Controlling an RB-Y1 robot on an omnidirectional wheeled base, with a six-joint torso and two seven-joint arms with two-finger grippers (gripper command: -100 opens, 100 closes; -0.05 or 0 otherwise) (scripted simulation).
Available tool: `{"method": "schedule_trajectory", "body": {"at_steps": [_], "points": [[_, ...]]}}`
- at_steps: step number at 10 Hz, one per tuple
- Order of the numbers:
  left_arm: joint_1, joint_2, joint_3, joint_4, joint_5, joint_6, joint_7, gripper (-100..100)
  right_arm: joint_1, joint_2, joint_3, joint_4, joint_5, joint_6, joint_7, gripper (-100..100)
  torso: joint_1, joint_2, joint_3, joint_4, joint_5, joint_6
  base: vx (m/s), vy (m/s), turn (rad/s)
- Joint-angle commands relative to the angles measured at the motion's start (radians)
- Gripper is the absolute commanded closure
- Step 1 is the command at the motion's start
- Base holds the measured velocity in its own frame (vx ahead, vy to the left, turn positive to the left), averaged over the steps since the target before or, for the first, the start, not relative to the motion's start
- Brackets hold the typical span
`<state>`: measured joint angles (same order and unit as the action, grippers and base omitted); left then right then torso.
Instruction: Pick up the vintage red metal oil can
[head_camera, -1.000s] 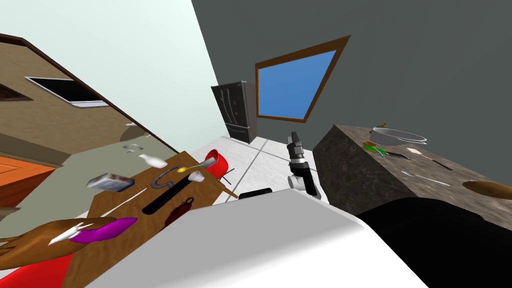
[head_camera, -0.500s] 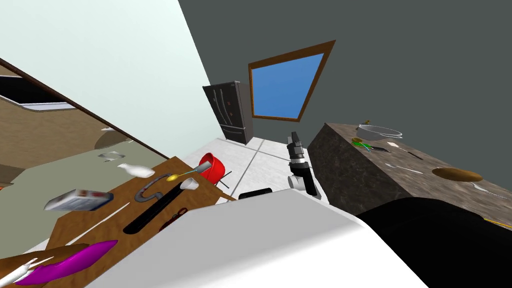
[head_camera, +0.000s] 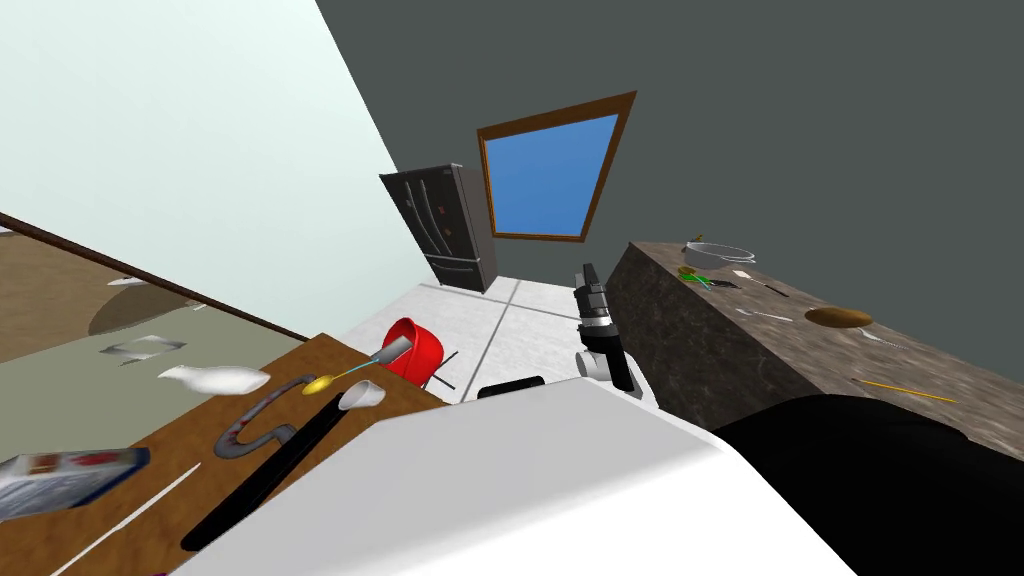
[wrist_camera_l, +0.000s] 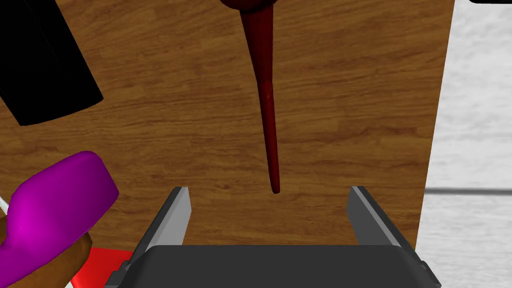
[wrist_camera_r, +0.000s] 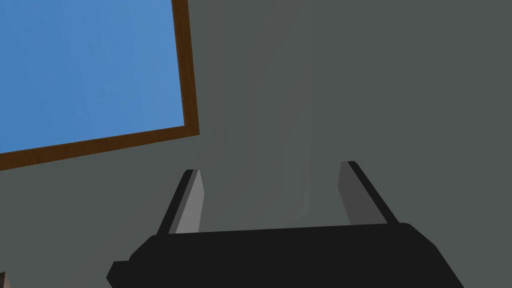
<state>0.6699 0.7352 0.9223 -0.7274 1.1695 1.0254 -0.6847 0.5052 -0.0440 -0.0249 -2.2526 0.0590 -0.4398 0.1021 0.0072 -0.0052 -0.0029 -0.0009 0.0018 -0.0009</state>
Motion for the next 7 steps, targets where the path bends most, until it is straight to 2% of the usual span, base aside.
{"method": "schedule_trajectory", "body": {"at_steps": [1,2,4,5,7], "points": [[-0.029,0.007,0.002,0.050,0.016,0.016,-0.026,-100,0.000,0.000,0.000,0.000,0.000,0.000,0.000,0,0.000,0.000,0.000,0.000,0.000,0.000,0.072,0.097,-0.061],[-0.029,0.007,0.002,0.065,0.016,0.016,-0.026,-100,0.000,0.000,0.000,0.000,0.000,0.000,0.000,0,-0.001,0.001,0.001,0.000,0.000,-0.001,0.023,0.040,0.031],[-0.070,-0.056,-0.017,0.122,0.030,0.047,-0.046,-100,0.000,0.000,0.000,0.000,0.000,0.000,0.000,0,-0.005,0.004,0.002,0.001,-0.001,0.000,0.042,0.080,-0.196],[-0.070,-0.060,-0.017,0.122,0.030,0.047,-0.046,-100,0.000,0.000,0.000,0.000,0.000,0.000,0.000,0,-0.001,0.003,0.002,0.001,0.000,0.000,0.055,0.116,-0.081],[-0.102,-0.113,-0.037,0.148,0.033,0.059,-0.058,-100,0.000,0.000,0.000,0.000,0.000,0.000,0.000,0,-0.002,0.002,0.001,0.000,0.000,-0.001,0.067,0.092,-0.109]]}}
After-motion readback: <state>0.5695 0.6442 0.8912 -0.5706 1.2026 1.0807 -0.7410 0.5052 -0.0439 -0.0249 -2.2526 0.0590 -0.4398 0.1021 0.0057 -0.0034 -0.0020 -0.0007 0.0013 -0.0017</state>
